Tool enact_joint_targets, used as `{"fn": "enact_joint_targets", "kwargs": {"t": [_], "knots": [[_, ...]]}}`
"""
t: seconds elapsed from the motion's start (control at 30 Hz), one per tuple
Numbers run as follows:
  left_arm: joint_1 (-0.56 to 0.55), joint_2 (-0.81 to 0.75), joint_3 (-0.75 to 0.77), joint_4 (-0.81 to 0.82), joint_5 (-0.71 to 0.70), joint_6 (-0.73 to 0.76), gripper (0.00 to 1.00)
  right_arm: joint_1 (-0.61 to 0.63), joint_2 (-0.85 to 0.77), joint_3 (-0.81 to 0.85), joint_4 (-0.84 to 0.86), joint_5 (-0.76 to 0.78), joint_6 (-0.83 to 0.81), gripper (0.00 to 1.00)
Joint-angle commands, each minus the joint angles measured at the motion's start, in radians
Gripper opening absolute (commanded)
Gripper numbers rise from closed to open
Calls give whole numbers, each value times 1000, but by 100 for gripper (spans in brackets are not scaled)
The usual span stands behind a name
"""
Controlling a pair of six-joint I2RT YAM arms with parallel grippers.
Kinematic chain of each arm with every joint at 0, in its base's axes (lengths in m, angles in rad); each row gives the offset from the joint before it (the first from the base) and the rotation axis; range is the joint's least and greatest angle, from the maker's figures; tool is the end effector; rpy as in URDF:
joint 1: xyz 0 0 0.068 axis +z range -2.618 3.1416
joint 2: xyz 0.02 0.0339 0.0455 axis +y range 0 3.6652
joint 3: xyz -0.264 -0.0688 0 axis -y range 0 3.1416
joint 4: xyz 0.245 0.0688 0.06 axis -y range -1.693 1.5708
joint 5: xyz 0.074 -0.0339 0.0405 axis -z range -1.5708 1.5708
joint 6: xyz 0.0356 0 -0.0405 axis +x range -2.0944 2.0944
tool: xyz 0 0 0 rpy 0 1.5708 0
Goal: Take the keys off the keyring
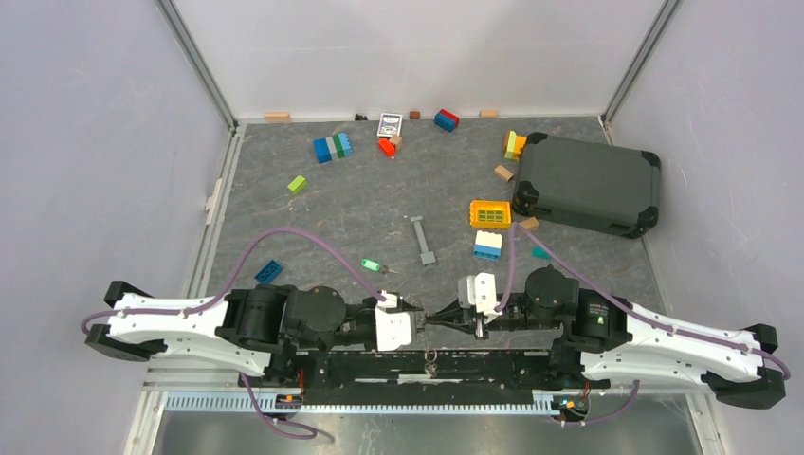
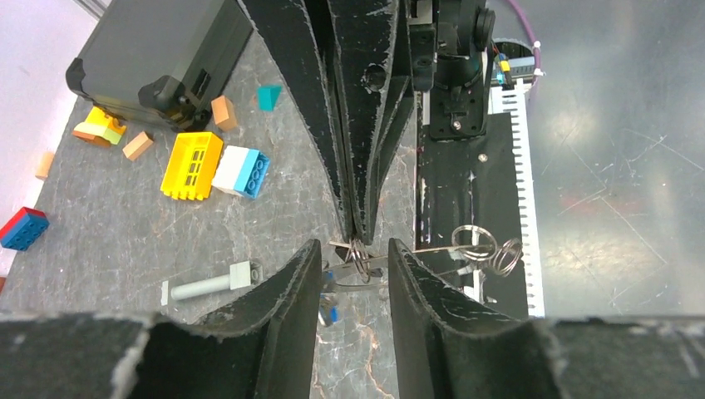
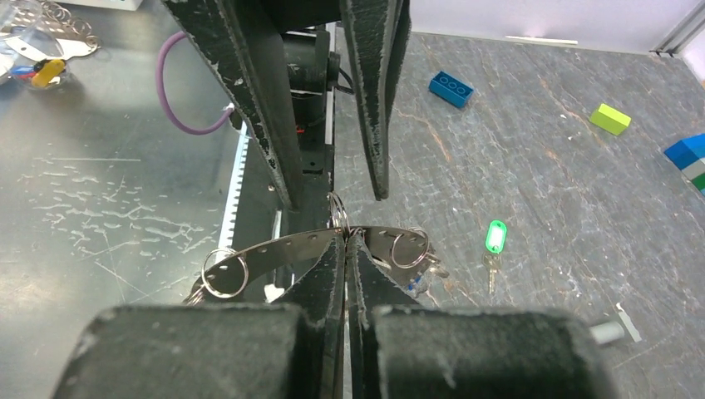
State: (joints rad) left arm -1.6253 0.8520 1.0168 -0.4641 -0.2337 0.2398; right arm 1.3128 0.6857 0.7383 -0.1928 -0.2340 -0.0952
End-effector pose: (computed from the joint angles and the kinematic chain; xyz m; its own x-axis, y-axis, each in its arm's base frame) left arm -0.0017 -0.1820 0.3795 0.2492 0.3259 -0.9120 0.9515 0.0932 0.2933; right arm 0.0341 0.1614 0.3383 0.0595 -0.1370 -0.9888 -0.9980 0.0132 -0.0619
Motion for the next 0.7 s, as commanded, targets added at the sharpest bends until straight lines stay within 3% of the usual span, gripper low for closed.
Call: {"fn": "enact_joint_targets", "kwargs": {"t": [0.0,0.17,0.43,0.67], "knots": [[-2,8,45,1,6,-25,41,0,-6,55,42,20,-6,0],[-2,22,48,-3,4,-24,31,0,-9,55,47,13,-3,0],[-2,49,57,-16,-7,-28,30,0,-15,52,56,5,-1,0],[-1,68,59,-25,-20,-30,16,0,-21,40,61,9,1,0]]}}
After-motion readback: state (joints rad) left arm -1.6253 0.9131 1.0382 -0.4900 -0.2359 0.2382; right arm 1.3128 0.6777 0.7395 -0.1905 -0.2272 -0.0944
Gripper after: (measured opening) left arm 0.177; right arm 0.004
